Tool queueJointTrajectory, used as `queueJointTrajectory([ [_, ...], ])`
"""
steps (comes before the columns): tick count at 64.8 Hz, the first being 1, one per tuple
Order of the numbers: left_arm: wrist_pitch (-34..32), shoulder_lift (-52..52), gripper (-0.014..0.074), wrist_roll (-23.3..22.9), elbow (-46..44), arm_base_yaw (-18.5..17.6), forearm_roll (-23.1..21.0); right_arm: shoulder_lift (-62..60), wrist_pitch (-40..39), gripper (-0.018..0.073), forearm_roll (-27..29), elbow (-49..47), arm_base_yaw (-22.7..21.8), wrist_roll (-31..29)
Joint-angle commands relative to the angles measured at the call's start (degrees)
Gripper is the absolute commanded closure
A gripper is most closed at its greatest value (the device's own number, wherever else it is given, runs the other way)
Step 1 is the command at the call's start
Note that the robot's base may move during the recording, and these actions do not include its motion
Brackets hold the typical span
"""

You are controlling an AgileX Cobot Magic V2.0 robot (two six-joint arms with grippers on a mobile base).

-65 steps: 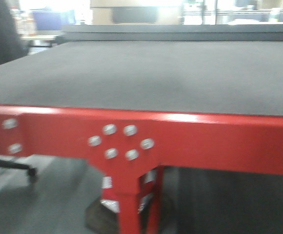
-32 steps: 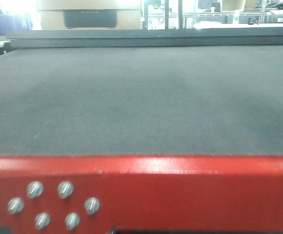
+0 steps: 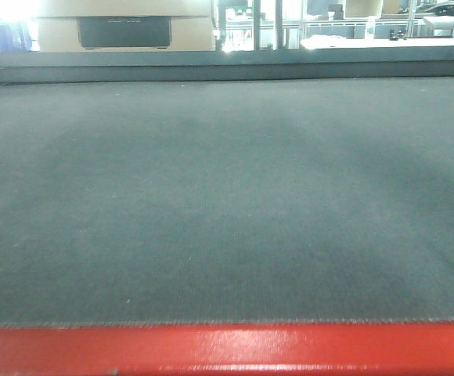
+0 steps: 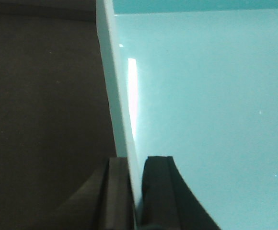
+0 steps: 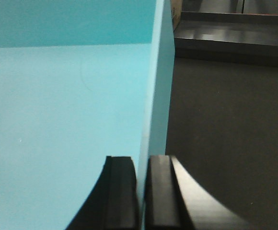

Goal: Fetch blue bin and place on conveyor start
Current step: 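Hold the bin with both grippers and approach the red-framed conveyor, then lower the bin onto the grey belt and open both grippers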

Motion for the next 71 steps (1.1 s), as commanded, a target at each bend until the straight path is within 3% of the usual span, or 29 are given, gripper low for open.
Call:
queueJointTrajectory([
  [1, -1.9, -0.7, 0.0708, 0.5, -0.5, 0.3, 1.2, -1.1, -3.5, 0.0711, -1.8, -0.5, -0.5, -1.0],
  [71, -2.1, -0.7, 0.0708, 0.5, -0.5, 0.3, 1.2, -1.1, -3.5, 0.0711, -1.8, -0.5, -0.5, -1.0],
])
